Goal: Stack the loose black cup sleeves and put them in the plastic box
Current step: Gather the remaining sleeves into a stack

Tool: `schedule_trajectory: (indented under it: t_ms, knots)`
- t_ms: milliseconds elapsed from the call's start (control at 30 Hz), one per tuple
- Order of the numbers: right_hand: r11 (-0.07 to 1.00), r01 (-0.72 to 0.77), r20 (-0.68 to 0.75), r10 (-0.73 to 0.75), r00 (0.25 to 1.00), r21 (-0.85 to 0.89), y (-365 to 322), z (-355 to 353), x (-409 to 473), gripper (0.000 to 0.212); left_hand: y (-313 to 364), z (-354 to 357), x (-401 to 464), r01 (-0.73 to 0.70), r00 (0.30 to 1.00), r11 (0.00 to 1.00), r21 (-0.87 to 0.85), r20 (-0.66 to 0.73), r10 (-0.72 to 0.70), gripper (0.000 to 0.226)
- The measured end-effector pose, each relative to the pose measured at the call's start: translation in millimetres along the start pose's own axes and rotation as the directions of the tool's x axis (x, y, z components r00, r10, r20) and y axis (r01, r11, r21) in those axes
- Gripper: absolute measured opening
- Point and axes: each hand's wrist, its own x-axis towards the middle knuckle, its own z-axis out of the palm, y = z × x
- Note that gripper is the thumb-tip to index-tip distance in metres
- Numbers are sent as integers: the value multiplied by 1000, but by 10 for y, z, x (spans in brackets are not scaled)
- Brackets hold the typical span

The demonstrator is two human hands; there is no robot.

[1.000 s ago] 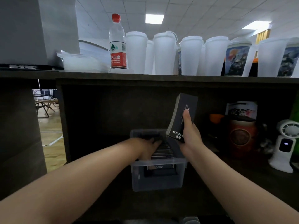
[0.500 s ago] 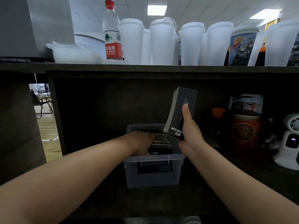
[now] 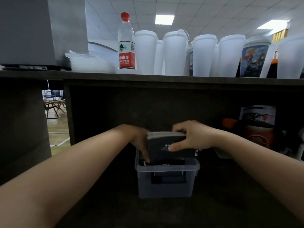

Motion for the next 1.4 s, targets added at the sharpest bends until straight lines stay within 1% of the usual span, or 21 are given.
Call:
schedule_trajectory:
  t_ms: [33,133,300,400,533,567,633,700,767,833,867,933,1000,1033,1100,1167,1200,1233,1300,1367,1400]
  knots:
    - [998,-2,46,5,999,-70,-23,-7,23,36,-10,-5,31,-11,1000,1000,19,6,11,67]
    - [974,12,146,22,989,-227,-85,21,78,38,-56,-14,136,-27,999,999,40,34,26,72]
    - [919,115,230,-28,973,-377,-257,234,267,43,-107,-17,225,-52,997,999,-1,50,52,71]
    - [937,86,289,17,957,-338,-228,471,376,48,-111,-35,220,-41,997,999,4,64,41,74]
    - [961,39,251,32,968,-272,-129,672,412,63,-142,-22,201,-29,999,1000,-3,34,29,69]
    - [957,33,264,47,963,-290,-132,686,425,70,-155,-7,191,-29,999,999,-32,34,30,67]
    - [914,11,303,123,945,-406,-152,735,489,82,-166,21,148,-26,999,997,-75,30,28,64]
    - [840,-22,318,229,920,-542,-183,824,565,75,-172,53,116,-9,1000,997,-72,20,10,63]
    - [807,-62,293,284,913,-587,-174,907,628,67,-160,83,67,20,1000,1000,-22,-3,-20,55]
    - [812,-89,275,296,915,-576,-156,925,648,75,-125,57,-31,43,999,998,40,-18,-43,42]
    - [816,-102,271,304,913,-569,-149,918,649,80,-94,22,-84,46,999,998,51,3,-47,42]
    - [822,-161,272,356,894,-547,-139,919,672,85,-22,-38,-155,59,990,995,80,126,-69,58]
    - [813,-226,272,421,865,-537,-150,973,714,83,13,64,-67,119,956,962,247,234,-178,71]
    - [805,-249,269,444,855,-539,-157,992,728,80,31,172,34,165,939,912,376,225,-262,76]
    - [806,-268,298,472,830,-528,-161,962,734,85,73,426,225,252,920,771,584,103,-379,77]
    - [825,-238,389,471,792,-513,-177,845,713,100,112,573,339,276,932,675,684,-18,-363,72]
    - [834,-219,427,463,776,-507,-188,794,709,104,146,578,323,265,939,655,708,-35,-342,70]
    - [835,-205,446,461,767,-510,-202,761,709,104,175,568,303,247,947,656,713,-33,-320,70]
    - [813,-178,444,469,763,-554,-239,754,726,103,193,555,293,270,941,685,677,-35,-336,71]
    - [780,-161,402,473,784,-605,-286,779,745,108,157,575,258,302,934,723,621,-40,-356,72]
    - [773,-161,391,474,789,-613,-302,791,749,112,107,597,285,307,933,719,624,-47,-357,71]
